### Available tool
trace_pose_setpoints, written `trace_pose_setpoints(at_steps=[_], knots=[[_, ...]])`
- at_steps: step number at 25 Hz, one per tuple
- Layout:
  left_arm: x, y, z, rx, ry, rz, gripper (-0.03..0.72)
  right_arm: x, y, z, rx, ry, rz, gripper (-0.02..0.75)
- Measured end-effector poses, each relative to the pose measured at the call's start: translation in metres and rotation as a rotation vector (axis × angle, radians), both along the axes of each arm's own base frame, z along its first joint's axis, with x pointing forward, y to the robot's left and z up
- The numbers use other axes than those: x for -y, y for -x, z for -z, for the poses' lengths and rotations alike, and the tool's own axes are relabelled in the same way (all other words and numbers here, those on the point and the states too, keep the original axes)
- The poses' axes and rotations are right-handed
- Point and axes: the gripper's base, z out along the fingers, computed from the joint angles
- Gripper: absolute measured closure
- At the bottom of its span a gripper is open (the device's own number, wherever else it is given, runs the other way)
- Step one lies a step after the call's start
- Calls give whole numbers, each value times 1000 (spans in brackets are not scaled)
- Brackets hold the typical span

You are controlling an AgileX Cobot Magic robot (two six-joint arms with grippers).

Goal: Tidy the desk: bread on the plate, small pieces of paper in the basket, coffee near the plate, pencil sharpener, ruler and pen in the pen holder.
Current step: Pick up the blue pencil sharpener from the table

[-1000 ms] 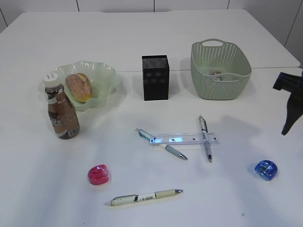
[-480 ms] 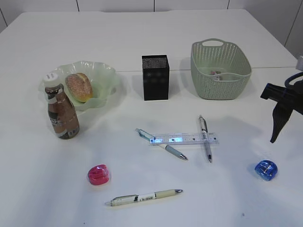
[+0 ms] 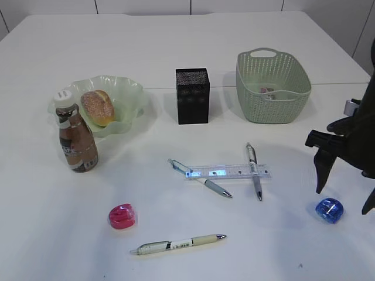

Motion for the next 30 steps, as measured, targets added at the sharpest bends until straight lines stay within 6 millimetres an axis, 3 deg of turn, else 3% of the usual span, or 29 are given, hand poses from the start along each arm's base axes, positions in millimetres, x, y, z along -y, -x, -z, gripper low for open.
trace_pose_setpoints(at_steps=[3, 11, 30], knots=[[0, 0, 0, 0, -2, 0, 241, 0, -9, 10, 39, 1, 15, 164], [0, 0, 0, 0, -4, 0, 241, 1, -16, 13, 104, 19, 77, 165], [0, 0, 0, 1, -9, 0, 241, 0, -19, 32, 35, 25, 82, 166]])
